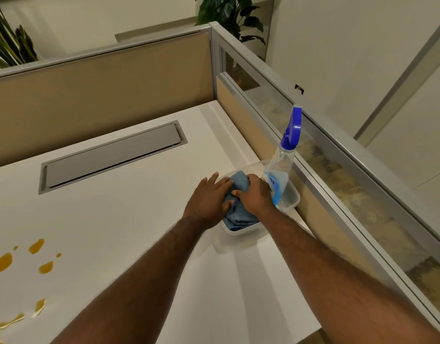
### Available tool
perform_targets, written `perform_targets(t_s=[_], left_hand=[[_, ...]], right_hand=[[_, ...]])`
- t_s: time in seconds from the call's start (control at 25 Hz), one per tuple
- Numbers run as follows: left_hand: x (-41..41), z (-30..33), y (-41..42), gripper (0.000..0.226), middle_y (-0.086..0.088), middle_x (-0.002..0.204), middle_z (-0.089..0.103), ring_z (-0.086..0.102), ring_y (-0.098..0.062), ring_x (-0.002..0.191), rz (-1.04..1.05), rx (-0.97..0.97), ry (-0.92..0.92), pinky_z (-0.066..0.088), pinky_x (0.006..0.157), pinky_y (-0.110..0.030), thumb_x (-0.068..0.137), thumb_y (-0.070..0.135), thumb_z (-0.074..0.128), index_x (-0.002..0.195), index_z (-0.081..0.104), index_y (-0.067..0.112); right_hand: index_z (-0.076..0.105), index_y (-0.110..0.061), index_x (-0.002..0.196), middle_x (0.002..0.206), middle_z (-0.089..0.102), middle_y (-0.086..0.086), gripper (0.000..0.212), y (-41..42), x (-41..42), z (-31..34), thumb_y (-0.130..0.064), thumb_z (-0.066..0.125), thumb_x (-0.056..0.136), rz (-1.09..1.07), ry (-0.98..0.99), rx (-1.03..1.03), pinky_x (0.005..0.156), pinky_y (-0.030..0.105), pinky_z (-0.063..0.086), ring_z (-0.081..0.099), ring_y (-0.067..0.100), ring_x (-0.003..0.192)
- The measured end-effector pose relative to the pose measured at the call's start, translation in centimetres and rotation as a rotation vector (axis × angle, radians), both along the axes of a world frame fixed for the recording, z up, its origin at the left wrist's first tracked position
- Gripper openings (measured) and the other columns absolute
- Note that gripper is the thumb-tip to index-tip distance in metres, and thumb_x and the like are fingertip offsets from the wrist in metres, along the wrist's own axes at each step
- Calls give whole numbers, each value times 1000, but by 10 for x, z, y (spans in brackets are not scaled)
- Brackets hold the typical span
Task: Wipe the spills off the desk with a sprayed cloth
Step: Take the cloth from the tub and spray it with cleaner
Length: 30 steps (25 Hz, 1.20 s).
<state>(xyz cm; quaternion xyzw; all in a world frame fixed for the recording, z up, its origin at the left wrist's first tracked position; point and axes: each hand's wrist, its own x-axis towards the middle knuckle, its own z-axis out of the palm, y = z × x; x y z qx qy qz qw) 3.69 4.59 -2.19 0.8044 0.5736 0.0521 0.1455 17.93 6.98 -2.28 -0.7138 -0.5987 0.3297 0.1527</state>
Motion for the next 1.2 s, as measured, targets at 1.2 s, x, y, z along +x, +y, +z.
perform_targets(t_s=[1.2], left_hand=[[-1, 63, 54, 38, -1, 113, 66, 57, -23, 104, -299, 155, 21, 33, 87, -33, 82, 29, 71, 116, 58, 20]], right_hand=[[64, -11, 113, 105, 70, 7, 41, -43, 4, 49, -41, 68, 85, -87, -128, 448, 90, 31, 51, 66, 21, 98]])
